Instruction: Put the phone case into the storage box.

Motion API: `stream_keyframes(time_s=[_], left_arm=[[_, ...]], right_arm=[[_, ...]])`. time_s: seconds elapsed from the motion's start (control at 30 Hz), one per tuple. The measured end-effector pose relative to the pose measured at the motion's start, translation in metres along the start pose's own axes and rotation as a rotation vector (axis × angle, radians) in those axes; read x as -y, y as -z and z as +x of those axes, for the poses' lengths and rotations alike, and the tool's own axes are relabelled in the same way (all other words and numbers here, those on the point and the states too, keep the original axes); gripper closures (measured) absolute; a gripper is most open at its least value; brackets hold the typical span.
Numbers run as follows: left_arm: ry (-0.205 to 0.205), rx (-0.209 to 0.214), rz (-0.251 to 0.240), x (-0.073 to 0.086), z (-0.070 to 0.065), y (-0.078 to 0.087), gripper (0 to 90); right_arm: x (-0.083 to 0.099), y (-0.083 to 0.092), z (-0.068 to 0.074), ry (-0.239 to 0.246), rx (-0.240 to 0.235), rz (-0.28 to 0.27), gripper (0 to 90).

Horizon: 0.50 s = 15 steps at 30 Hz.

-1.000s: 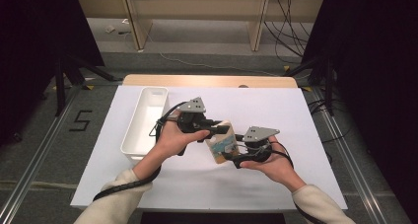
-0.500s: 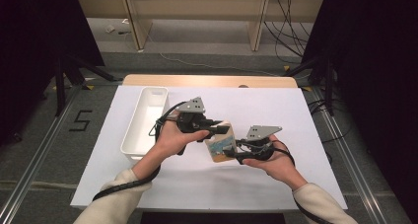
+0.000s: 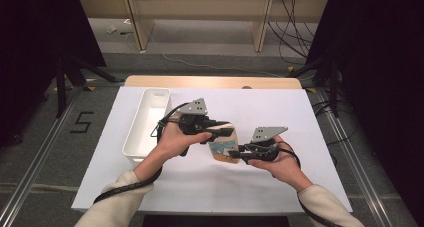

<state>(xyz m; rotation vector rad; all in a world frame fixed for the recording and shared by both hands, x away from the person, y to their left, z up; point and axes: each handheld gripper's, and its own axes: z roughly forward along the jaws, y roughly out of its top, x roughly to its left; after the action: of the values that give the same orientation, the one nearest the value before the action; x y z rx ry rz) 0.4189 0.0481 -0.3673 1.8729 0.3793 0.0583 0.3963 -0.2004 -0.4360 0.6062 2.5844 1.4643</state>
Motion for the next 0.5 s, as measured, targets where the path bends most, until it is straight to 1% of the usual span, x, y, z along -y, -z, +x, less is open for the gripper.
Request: stream_keyframes(time_s=[0.1, 0.2, 0.27, 0.3, 0.37, 0.43, 0.5], left_arm=[[-0.026, -0.021, -0.028, -0.0005, -0.0006, -0.0005, 61.3], [-0.042, -0.048, -0.053, -0.0008, -0.0013, -0.0017, 51.1], [-0.070, -0.084, -0.062, -0.0013, -0.0015, -0.0019, 43.7], [-0.076, -0.105, -0.072, -0.0015, -0.0016, -0.0017, 39.5], [-0.066, -0.133, -0.093, -0.0023, -0.0019, -0.0004, 34.9], [-0.059, -0.138, -0.101, -0.0032, -0.0025, 0.0010, 28.5], [-0.049, -0.142, -0.102, -0.0036, -0.0036, 0.0018, 24.3]], right_arm=[[0.0004, 0.0009, -0.0004, 0.007, -0.004, -0.008, 80.3], [-0.0012, 0.0011, 0.0016, -0.007, -0.016, -0.012, 80.6], [-0.0020, 0.0013, 0.0023, -0.009, -0.009, -0.015, 80.7], [-0.0021, 0.0017, 0.0024, -0.016, -0.005, -0.017, 80.7], [-0.0023, 0.0027, 0.0014, -0.021, 0.012, -0.020, 80.8], [-0.0020, 0.0038, 0.0007, -0.034, 0.021, -0.022, 80.8], [-0.0017, 0.0046, -0.0002, -0.043, 0.036, -0.025, 80.8]])
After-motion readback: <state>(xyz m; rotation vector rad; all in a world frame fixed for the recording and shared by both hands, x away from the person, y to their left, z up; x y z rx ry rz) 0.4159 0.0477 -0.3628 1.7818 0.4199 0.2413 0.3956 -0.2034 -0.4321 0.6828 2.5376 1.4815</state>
